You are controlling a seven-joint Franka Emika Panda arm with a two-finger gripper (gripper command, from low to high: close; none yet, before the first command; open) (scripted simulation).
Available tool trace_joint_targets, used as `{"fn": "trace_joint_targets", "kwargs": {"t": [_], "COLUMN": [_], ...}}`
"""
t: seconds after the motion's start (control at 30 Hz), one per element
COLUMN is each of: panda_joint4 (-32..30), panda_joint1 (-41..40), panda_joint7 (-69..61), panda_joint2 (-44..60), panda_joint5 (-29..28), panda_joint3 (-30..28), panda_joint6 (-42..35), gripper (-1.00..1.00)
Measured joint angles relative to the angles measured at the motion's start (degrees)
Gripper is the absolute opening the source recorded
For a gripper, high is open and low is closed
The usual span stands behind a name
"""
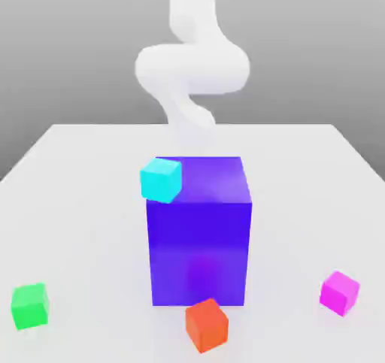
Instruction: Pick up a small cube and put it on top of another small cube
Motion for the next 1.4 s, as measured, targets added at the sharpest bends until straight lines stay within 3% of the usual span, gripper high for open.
{"fn": "trace_joint_targets", "kwargs": {"t": [0.67, 0.83, 1.0, 1.03, 1.27, 1.4], "panda_joint4": [-10.2, -12.3, -10.6, -10.4, -10.4, -12.0], "panda_joint1": [13.2, 16.7, 21.5, 22.1, 22.0, 19.3], "panda_joint7": [-2.2, -1.1, 2.9, 3.3, 3.4, 0.0], "panda_joint2": [41.9, 52.5, 62.9, 64.1, 64.0, 56.9], "panda_joint5": [-5.4, -8.9, -14.4, -15.0, -15.0, -10.6], "panda_joint3": [12.8, 13.5, 8.3, 7.5, 7.6, 11.3], "panda_joint6": [18.8, 23.6, 31.1, 32.1, 32.0, 26.6], "gripper": [0.0, 0.0, 0.0, -1.0, -1.0, -1.0]}}
